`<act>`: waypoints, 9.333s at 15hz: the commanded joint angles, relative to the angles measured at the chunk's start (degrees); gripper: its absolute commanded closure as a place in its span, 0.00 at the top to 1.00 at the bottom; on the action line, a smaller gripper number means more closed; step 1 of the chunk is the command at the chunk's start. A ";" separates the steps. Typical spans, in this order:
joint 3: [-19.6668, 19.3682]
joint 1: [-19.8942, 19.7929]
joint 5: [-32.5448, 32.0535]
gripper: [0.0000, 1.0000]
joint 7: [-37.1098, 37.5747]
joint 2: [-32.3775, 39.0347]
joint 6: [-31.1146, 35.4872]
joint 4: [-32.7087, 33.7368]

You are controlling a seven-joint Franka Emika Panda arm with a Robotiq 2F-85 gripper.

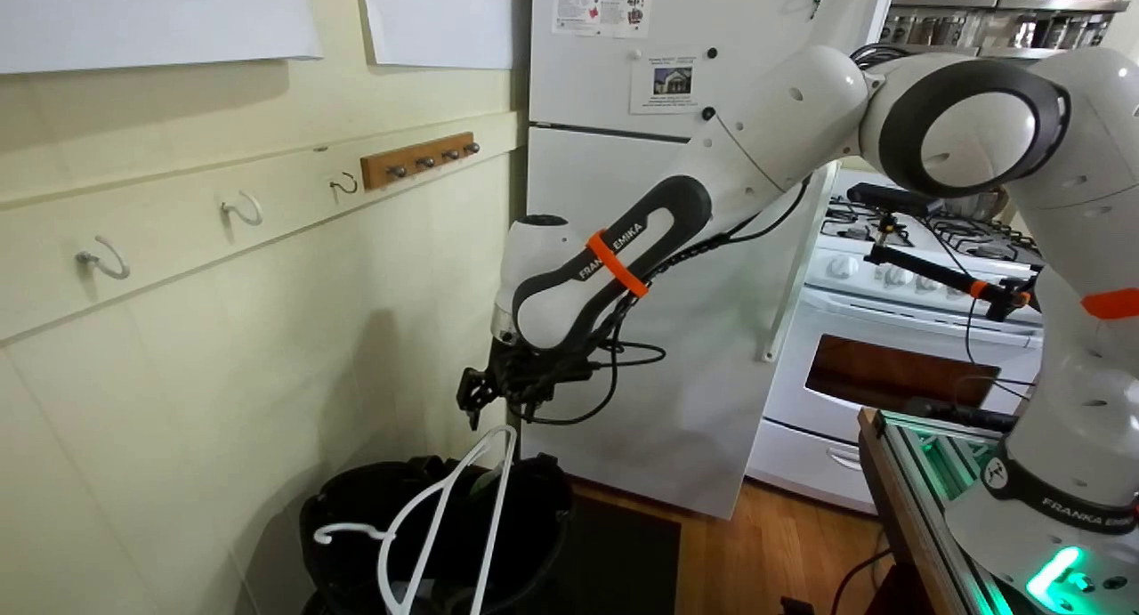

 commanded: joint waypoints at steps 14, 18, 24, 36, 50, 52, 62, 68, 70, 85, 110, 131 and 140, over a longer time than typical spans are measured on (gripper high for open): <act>-0.78 -0.04 -8.51 1.00 2.45 14.73 -23.94 25.94; -0.37 -0.30 -8.07 1.00 2.21 16.45 -23.06 28.89; 0.05 -0.12 -7.98 1.00 2.32 17.21 -23.57 30.80; 0.18 -0.15 -8.70 1.00 3.01 21.14 -34.83 40.02; 1.09 0.13 -9.33 1.00 1.81 29.77 -34.76 51.70; 1.29 0.15 -9.38 1.00 1.81 30.29 -35.03 52.44; 0.39 0.64 -9.25 0.84 2.46 30.18 -37.66 53.33; 0.52 0.59 -8.62 1.00 3.43 30.73 -35.89 53.46; 0.83 0.50 -8.19 1.00 3.88 30.94 -35.20 53.44; 1.09 1.44 -8.10 1.00 8.35 29.22 -32.98 52.89; -0.55 3.35 -8.78 1.00 11.19 29.12 -32.91 53.18; -0.61 3.07 -8.57 0.49 11.48 30.58 -26.20 52.69; 1.05 1.14 -6.93 0.05 8.81 29.44 -23.65 50.66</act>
